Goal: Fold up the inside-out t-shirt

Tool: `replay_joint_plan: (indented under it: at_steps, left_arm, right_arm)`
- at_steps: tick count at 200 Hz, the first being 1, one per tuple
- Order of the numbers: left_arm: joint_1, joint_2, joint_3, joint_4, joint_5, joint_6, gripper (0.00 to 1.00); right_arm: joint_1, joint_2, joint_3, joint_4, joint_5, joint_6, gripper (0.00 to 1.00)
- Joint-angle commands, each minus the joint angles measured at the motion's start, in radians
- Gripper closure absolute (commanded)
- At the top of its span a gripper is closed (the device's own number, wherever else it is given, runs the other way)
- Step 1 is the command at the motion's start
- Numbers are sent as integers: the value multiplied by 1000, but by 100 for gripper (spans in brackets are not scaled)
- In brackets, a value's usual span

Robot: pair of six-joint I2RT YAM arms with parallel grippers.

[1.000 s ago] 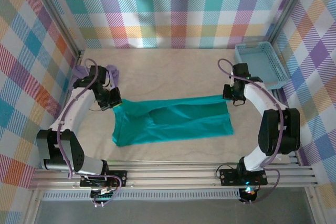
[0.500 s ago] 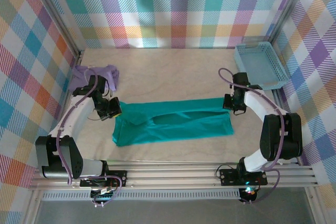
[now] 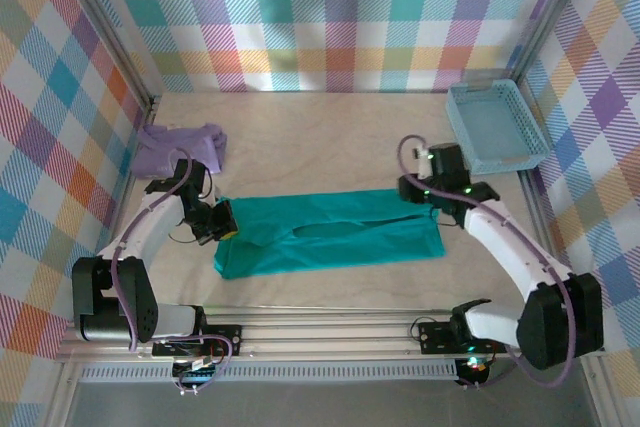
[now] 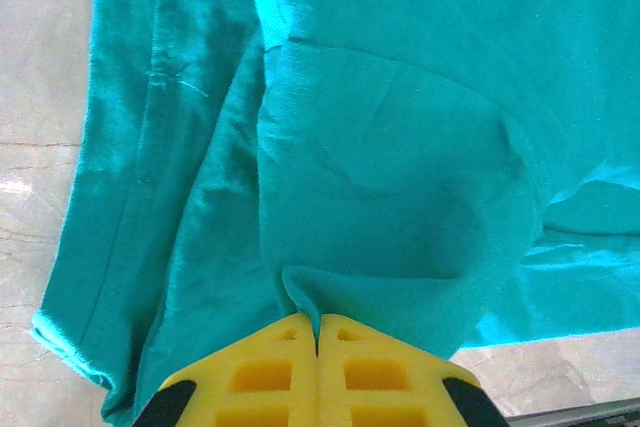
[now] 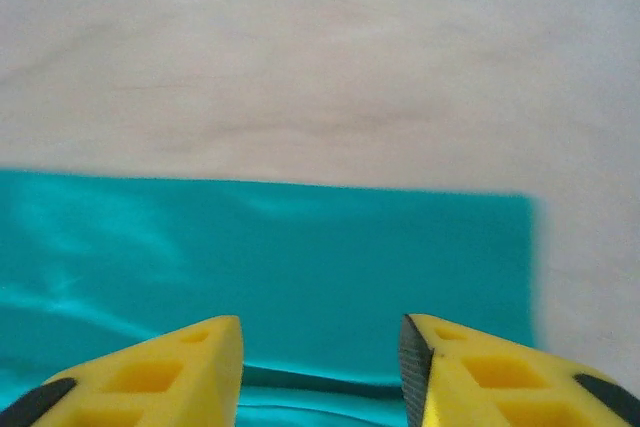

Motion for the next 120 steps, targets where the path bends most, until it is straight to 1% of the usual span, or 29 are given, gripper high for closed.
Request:
replay_joint_plan:
  at_steps: [1,9,31,49,52,64,84,105,120]
  left_arm:
    - [11,0,21,5,44,-15,100]
    - [12,2,28,0,43,-13,100]
    - [11,7,36,-3,49,-9,100]
    - [12,5,36,-2,51,-7,100]
    - [12,4,35,-2,51,-6,100]
    - [11,3,35,-2,51,-4,100]
    - [11,-2,36,-6,47,3,100]
    - [12,-9,36,-11,41,8,100]
    - [11,-14,37,-14,38,9,100]
  right_arm:
    - [216,45,-61,230,-100,-119,48]
    - [298,87,-61,288,-82,-133,45]
    - [494,233,-12,440,-10,-194,32]
    - [600,368,60,527,50,-225,24]
    - [616,391,73,540,57,-256,23]
    - [668,472,121,582,98,-281,20]
    - [740,595,206,621,200,-322,15]
    - [783,688,269,656,292,-340,13]
    - [799,734,294,677,336,-350,12]
